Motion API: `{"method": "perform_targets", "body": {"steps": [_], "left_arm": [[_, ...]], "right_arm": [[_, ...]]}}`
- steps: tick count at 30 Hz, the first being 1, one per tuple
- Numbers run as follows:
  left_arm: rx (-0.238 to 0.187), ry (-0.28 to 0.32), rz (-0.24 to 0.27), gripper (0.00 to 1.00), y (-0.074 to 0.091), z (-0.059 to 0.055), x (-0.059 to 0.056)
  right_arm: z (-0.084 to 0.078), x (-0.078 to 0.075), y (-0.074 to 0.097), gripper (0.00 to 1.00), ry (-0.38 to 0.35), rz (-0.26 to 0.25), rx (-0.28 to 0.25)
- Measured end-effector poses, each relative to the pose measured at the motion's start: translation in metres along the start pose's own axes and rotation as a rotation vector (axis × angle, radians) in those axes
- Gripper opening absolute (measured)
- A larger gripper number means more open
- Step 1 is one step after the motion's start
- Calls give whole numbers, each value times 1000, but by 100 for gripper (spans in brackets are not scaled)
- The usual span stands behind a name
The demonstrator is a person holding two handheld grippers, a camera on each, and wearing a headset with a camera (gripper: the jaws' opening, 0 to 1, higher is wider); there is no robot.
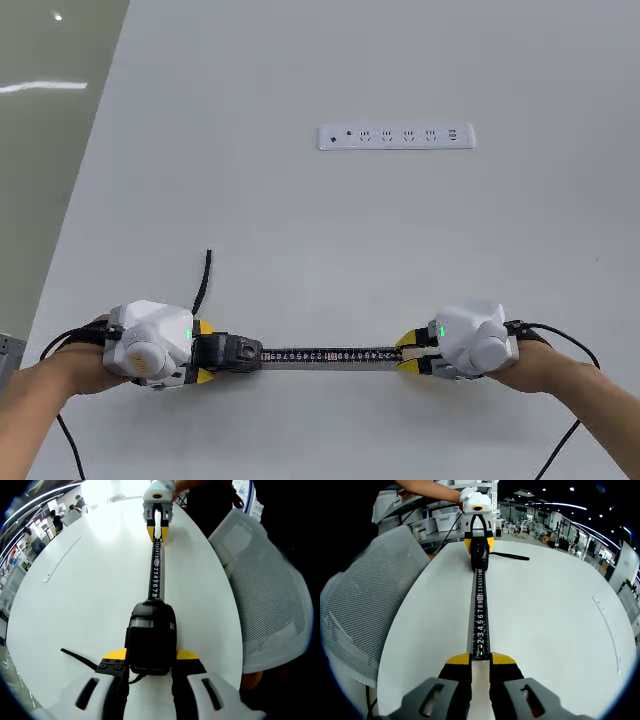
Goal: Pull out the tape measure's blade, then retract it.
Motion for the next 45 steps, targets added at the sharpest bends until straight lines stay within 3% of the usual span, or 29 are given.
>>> {"method": "perform_targets", "body": {"steps": [28,45], "left_arm": [[24,-11,-4,29,-2,3,0],[48,-5,-7,29,-6,8,2]], "right_arm": [[-22,7,14,10,-25,-6,13],[-21,5,17,11,-31,-16,45]]}}
Point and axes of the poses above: the centre of the closed fingertips' face, and the gripper's own axes: y roughly backward along the fingers, x roughly to its left, z roughly out of its top, the point moved 8 cm from there along y, roughly backward along the fingers, and after that the axes turned 12 degrees about z, right-handed, at the moved point
